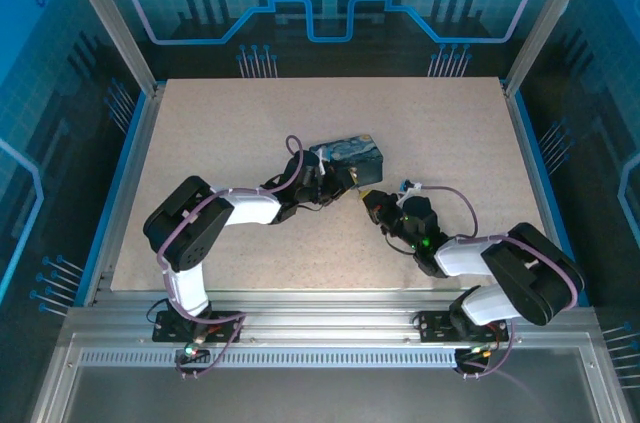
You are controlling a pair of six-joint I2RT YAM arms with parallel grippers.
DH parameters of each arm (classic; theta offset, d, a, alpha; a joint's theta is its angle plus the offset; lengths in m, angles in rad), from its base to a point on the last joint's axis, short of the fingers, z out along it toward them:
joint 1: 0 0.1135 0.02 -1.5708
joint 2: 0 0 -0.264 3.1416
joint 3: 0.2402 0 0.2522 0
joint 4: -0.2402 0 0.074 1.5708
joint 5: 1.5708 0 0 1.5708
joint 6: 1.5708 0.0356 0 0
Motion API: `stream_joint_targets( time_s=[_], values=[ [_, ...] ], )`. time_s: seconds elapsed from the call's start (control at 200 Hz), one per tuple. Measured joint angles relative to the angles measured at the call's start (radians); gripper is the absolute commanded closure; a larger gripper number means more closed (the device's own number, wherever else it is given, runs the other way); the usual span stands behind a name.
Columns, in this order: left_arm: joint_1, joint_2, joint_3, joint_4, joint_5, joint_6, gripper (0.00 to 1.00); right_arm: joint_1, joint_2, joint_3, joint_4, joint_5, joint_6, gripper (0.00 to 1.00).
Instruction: Unlock the padlock with the key
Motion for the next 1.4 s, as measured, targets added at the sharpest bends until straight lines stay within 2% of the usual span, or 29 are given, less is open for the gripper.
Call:
stream_joint_targets(
  time_s=[1.106, 1.396],
  values=[
    [-0.001, 0.012, -0.012, 0.056, 0.000, -0.019, 1.00, -0.001, 0.048, 0.016, 0.013, 0.008, 0.001, 1.00],
    [0.003, 0.023, -0.020, 0.083, -0.012, -0.040, 1.00, 0.005, 0.099, 0.027, 0.055, 0.013, 0.092, 1.00]
  ],
)
